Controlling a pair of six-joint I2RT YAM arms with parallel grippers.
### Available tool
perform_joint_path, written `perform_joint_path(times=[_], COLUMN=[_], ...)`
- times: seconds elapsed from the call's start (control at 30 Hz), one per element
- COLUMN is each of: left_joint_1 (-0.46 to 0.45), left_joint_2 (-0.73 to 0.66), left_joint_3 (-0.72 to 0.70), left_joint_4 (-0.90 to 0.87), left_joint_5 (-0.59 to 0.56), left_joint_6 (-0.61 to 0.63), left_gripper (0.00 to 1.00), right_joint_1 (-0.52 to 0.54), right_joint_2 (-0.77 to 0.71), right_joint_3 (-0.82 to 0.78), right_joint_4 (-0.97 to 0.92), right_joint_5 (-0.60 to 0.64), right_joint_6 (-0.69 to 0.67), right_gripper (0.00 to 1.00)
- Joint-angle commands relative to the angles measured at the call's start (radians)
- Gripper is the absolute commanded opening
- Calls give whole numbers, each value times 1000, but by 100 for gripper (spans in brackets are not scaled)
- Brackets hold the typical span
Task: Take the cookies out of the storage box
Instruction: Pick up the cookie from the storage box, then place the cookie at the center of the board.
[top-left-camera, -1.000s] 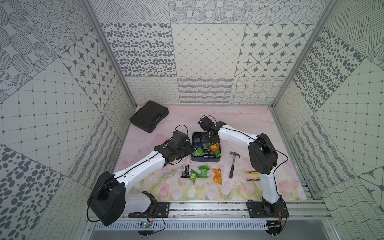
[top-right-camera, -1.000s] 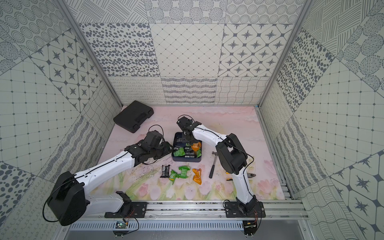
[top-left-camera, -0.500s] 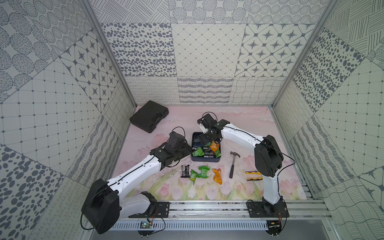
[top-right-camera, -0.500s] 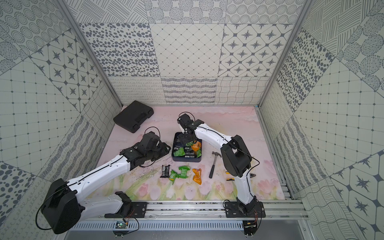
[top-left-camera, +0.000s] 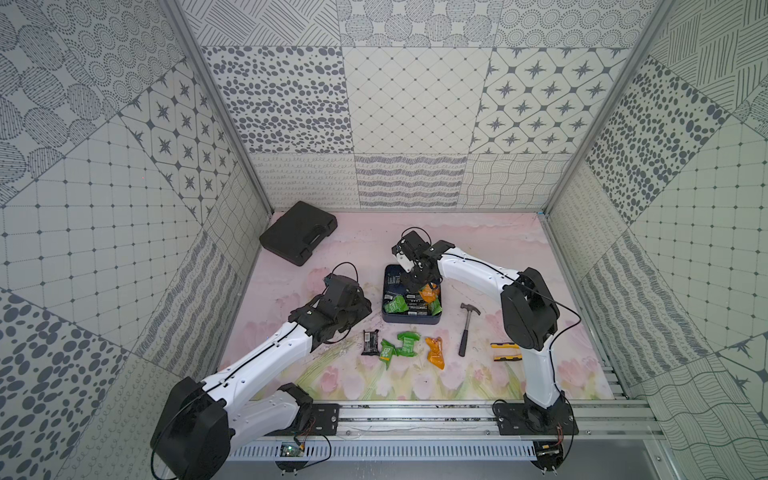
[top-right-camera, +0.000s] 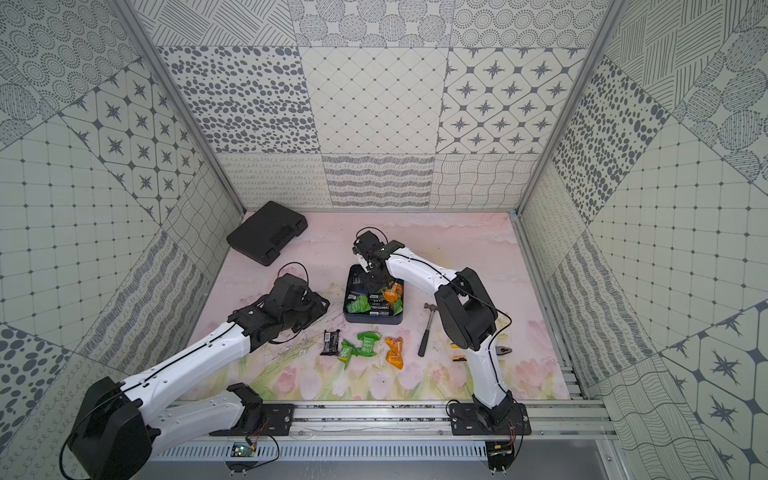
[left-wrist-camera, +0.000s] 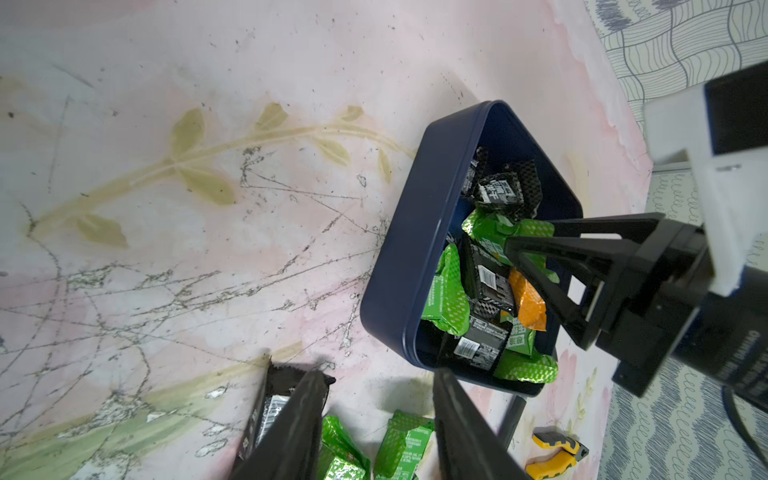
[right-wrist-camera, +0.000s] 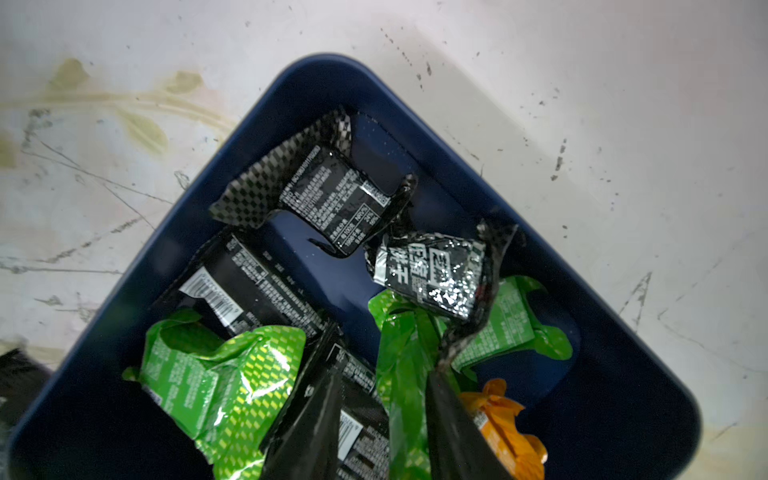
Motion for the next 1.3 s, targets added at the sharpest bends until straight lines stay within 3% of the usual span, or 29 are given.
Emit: perform_joint_path(times=[0.0,0.17,0.3,0.7,0.97,1.27], left_joint_1=[5,7,9,50,66,69], left_joint_2=[-4,-11,-16,-108,-268,-476], left_joint_3=[-1,-3,-6,-27,-87,-138], left_joint_4=[0,-3,-5,-172,-326,-545], left_joint_5=[-17,-20,-25,-126,-238,-356], left_joint_6=[-24,-32,-43,-234,-411,-563], left_gripper=[47,46,46,46,46,45], right_joint_1=[-4,-4,-4,14,166,347], right_joint_2=[16,1,-29,-222,-312,-124], right_joint_3=[34,33,29,-43,-122,-49], right_joint_4=[3,3,3,1,161,342], right_joint_5=[9,9,7,19,42,83], right_joint_6=[0,1,3,15,-13,-30], right_gripper=[28,9,0,0,0,0])
